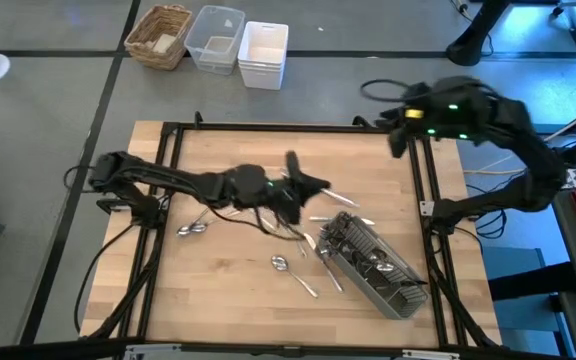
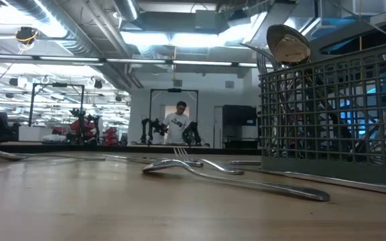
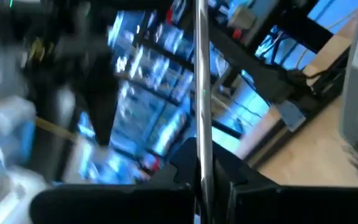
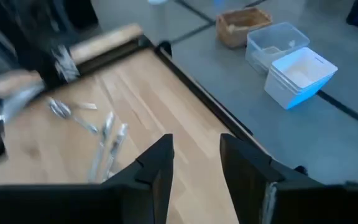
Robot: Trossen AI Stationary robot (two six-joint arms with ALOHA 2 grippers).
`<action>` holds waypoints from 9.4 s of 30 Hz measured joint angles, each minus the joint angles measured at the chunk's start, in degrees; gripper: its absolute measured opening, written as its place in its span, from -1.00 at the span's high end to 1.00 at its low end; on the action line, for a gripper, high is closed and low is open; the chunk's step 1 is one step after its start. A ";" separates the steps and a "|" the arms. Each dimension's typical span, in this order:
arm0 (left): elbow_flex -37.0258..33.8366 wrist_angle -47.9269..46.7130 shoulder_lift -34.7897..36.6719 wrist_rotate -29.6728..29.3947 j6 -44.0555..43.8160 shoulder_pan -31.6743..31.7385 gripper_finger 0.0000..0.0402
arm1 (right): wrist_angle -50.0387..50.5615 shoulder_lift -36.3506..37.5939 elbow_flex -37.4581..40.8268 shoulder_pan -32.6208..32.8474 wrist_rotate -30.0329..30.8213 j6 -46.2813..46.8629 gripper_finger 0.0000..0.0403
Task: Sort silverware
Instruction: Put the silver table knife into the gray silverware basket, then put the silver fork into the gray silverware basket
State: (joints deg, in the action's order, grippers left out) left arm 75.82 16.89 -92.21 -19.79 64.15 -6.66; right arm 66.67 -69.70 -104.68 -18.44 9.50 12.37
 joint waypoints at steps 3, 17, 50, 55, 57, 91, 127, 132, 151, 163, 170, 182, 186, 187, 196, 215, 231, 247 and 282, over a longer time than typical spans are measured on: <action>6.84 0.34 -6.88 -0.73 9.83 -2.59 0.95 | 0.40 3.28 0.00 0.02 -1.63 4.64 0.34; 36.82 -4.28 -32.53 -7.15 46.29 -10.94 0.97 | 2.63 9.80 0.07 0.04 -18.41 12.10 0.34; 38.26 -17.66 -41.54 -3.28 56.62 -10.22 0.92 | 2.93 2.99 0.13 0.04 -19.71 11.75 0.34; 38.94 -17.77 -41.56 -3.20 56.27 -10.16 0.95 | 2.89 2.78 0.13 0.04 -20.60 11.75 0.34; 38.98 -17.84 -41.56 -1.90 56.07 -10.11 0.93 | 2.89 2.69 0.13 0.04 -21.14 11.77 0.34; 38.98 -10.03 -41.67 8.32 49.60 -9.47 0.58 | 2.90 2.76 0.13 0.04 -24.62 11.79 0.34; 38.98 -8.85 -41.67 7.76 48.28 -9.41 0.62 | 10.63 -12.81 0.19 31.03 -25.51 -7.49 0.34; 38.98 -8.83 -41.67 7.61 46.86 -9.41 0.62 | 9.94 -15.04 0.20 33.51 -23.47 -11.34 0.34; 38.98 -8.75 -41.65 7.58 47.75 -9.47 0.62 | 12.52 -19.16 0.20 34.58 -20.21 -14.83 0.34; 38.98 -8.22 -41.63 6.78 46.93 -9.48 0.62 | 15.46 -19.54 0.20 34.60 -22.63 -14.86 0.34; 39.01 -8.82 -41.60 6.69 46.81 -9.48 0.62 | 12.83 -19.38 0.20 34.58 -21.56 -17.01 0.34; 39.03 -8.76 -41.52 6.43 45.20 -9.48 0.62 | 13.21 -20.68 0.22 34.58 -22.15 -20.27 0.34; 39.03 -8.63 -41.52 5.33 46.46 -9.56 0.62 | 15.79 -20.58 0.20 34.58 -22.53 -20.27 0.34; 39.03 -8.61 -41.52 5.14 46.97 -9.60 0.62 | 16.84 -20.58 0.20 34.58 -23.00 -20.21 0.34; 39.03 -8.07 -41.52 4.69 45.18 -9.78 0.62 | 20.66 -20.50 -1.57 34.58 -24.13 -18.24 0.34; 39.05 -8.02 -35.51 -19.34 8.72 -9.67 0.62 | 23.34 -14.94 -26.34 34.53 -3.32 -20.07 0.34; 39.05 -85.09 -18.85 -16.27 -103.58 -3.77 0.62 | 23.35 -7.23 -26.31 34.53 3.42 -9.80 0.34; 38.95 -93.93 -28.10 16.40 -97.01 11.05 0.64 | 23.35 -6.71 -23.32 34.56 2.91 -9.79 0.34; 38.92 -89.54 -38.65 19.15 -75.63 22.43 0.57 | 23.33 3.84 -13.04 34.56 3.38 -8.95 0.34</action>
State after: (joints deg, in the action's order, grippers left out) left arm 114.74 -72.65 -130.87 -0.64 -11.48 15.77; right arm 90.00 -65.86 -117.73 16.12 12.88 3.42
